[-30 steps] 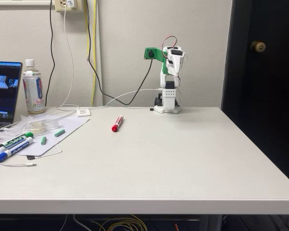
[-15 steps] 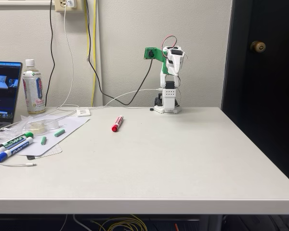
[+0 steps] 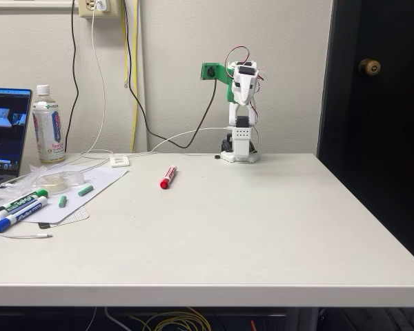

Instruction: Pick up the red marker.

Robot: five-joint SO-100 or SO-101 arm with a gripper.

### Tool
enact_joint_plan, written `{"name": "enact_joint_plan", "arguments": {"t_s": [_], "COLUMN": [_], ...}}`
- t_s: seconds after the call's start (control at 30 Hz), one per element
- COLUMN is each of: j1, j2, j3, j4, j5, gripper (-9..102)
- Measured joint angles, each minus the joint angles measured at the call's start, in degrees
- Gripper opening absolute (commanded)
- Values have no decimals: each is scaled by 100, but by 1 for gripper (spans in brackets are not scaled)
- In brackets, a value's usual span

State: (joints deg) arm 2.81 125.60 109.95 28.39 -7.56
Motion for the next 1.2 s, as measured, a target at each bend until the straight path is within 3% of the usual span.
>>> {"name": "enact_joint_plan", "arguments": {"t_s": [0.13, 0.47, 0.6, 0.8, 1.2], "j1": [492, 1714, 1978, 2294, 2944], "j2": [-132, -1626, -2936, -4307, -4482], "j3": [-589, -1705, -3331, -5458, -5651], "j4": [633, 703, 1793, 3357, 4772], "j5": [-932, -4676, -5915, -7014, -8596], "gripper": [0, 0, 0, 0, 0]}}
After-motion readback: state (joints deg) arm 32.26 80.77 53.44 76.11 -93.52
